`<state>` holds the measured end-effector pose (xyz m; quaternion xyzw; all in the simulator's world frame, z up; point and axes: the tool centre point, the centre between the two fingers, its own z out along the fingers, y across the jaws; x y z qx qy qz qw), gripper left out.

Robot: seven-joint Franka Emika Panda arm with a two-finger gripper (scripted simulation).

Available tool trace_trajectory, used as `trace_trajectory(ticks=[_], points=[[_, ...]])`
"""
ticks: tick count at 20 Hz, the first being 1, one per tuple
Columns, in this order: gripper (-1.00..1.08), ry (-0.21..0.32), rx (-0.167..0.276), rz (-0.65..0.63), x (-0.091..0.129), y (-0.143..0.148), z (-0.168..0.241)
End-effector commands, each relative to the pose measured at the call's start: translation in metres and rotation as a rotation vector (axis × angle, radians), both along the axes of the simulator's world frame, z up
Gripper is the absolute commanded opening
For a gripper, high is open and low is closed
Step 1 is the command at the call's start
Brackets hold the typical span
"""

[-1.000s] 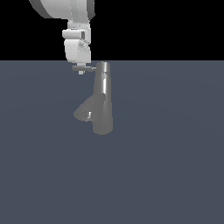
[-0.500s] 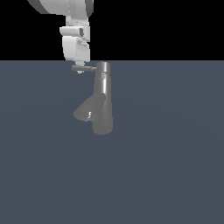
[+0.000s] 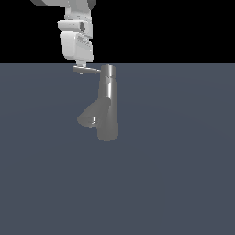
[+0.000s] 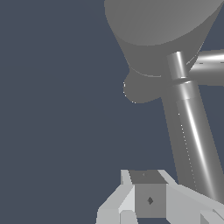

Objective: Turn on the faucet by rotating a designated handle.

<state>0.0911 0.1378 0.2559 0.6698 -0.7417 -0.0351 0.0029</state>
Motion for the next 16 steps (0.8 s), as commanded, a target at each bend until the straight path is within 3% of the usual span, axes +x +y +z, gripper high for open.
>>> trace_trajectory(ticks=[1,12,16], points=[[-1.00,0.008,-0.001,0.004,-0.010,0.003,0.001],[-1.00,0.007,-0.001,0.003,-0.041,0.007,0.017],[-1.00,-0.003,-0.003,-0.011,-0.038,-0.007,0.020]])
